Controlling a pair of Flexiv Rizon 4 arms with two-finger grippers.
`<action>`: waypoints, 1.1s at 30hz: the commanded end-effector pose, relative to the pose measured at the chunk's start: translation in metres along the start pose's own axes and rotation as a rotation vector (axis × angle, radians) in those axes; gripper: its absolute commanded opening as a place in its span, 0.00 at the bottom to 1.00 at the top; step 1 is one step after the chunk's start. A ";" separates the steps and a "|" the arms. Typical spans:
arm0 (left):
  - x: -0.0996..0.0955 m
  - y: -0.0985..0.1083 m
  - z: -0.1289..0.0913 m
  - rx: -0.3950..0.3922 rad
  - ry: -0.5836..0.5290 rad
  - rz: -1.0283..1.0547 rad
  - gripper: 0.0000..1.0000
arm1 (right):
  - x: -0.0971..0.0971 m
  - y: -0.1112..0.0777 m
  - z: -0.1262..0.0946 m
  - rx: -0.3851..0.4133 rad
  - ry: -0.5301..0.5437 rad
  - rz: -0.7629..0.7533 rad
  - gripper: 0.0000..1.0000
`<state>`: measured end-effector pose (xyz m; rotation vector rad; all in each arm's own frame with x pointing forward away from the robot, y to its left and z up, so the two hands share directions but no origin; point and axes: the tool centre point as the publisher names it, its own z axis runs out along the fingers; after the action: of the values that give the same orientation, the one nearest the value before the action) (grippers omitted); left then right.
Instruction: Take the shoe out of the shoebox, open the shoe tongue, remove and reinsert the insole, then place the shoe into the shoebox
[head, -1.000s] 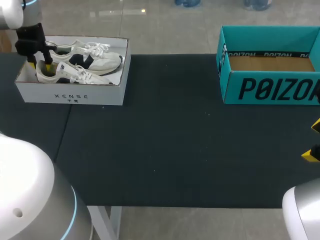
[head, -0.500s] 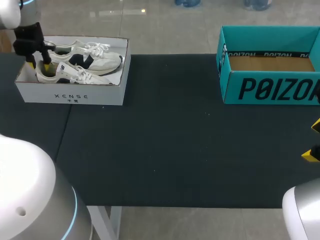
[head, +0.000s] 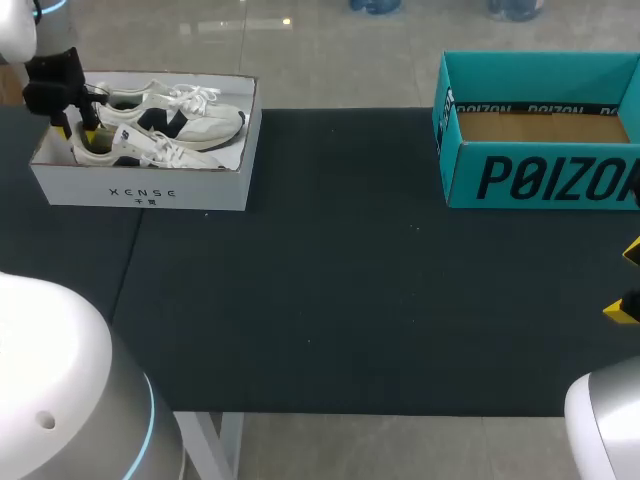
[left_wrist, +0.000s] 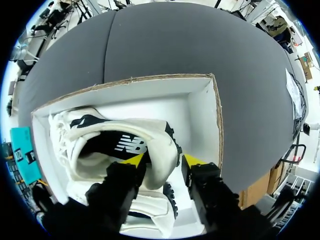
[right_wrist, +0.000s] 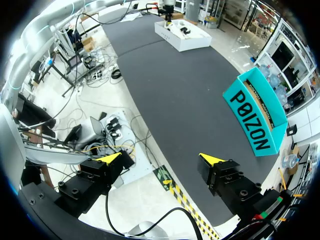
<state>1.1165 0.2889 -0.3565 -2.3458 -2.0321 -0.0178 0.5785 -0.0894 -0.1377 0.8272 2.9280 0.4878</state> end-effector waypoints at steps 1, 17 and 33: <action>-0.003 0.002 0.000 -0.013 0.021 0.003 0.40 | -0.002 0.003 -0.002 0.008 0.006 0.001 1.00; -0.003 -0.004 -0.001 -0.019 0.013 0.014 0.00 | -0.002 0.003 -0.002 0.008 0.006 0.001 1.00; 0.006 -0.014 -0.043 -0.061 0.024 0.006 0.00 | -0.002 0.003 -0.002 0.008 0.006 0.001 1.00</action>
<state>1.1169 0.2960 -0.3303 -2.3719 -2.0410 -0.0917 0.5785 -0.0894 -0.1377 0.8273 2.9280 0.4878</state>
